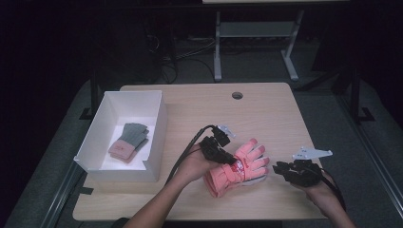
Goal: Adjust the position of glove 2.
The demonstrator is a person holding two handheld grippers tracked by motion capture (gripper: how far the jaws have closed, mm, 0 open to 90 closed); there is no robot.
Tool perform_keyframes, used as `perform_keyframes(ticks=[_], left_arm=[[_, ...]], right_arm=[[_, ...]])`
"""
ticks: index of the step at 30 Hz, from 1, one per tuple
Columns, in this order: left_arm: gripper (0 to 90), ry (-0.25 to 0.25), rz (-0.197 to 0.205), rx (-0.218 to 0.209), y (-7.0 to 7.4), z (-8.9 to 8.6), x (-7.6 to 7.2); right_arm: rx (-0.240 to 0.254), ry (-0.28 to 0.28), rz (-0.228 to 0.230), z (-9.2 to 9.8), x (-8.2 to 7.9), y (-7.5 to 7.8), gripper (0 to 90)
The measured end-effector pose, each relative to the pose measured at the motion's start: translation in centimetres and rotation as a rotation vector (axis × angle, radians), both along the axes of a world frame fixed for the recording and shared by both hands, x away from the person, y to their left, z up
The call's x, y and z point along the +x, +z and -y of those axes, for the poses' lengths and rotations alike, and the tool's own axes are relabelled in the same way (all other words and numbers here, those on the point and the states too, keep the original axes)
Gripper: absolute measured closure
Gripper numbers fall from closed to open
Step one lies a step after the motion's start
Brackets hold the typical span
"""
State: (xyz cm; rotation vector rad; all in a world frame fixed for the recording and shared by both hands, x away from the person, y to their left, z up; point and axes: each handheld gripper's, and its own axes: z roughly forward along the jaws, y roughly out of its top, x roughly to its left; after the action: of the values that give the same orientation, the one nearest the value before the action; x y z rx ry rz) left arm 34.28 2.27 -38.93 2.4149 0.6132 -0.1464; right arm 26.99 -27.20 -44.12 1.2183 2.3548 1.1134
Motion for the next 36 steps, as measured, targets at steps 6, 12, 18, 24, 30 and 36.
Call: perform_keyframes(ticks=[6, 12, 18, 24, 30, 36], left_arm=[[75.0, 0.001, 0.008, -0.002, -0.4, 0.0, 0.0], [48.8, 0.014, 0.029, -0.050, 0.2, -0.6, 0.1], [35.6, 0.000, 0.053, -0.078, 1.0, -0.9, 0.3], [22.3, -0.005, 0.054, -0.044, 0.1, -0.5, 1.4], [16.6, -0.028, -0.008, -0.026, -2.0, 0.3, 2.2], [14.6, -0.053, -0.060, -0.019, -3.3, 0.6, 2.5]], right_arm=[[0.027, -0.024, 0.007, 0.2, -0.1, 0.5, 80.3], [0.091, 0.034, 0.033, -0.7, -0.9, 1.6, 89.7], [0.095, 0.083, 0.032, -2.1, -1.3, 1.7, 89.6], [0.093, 0.121, 0.035, -3.0, -1.6, 1.7, 89.8], [0.093, 0.144, 0.024, -3.6, -1.7, 1.5, 89.8], [0.084, 0.152, 0.017, -4.0, -1.8, 1.3, 89.8]])
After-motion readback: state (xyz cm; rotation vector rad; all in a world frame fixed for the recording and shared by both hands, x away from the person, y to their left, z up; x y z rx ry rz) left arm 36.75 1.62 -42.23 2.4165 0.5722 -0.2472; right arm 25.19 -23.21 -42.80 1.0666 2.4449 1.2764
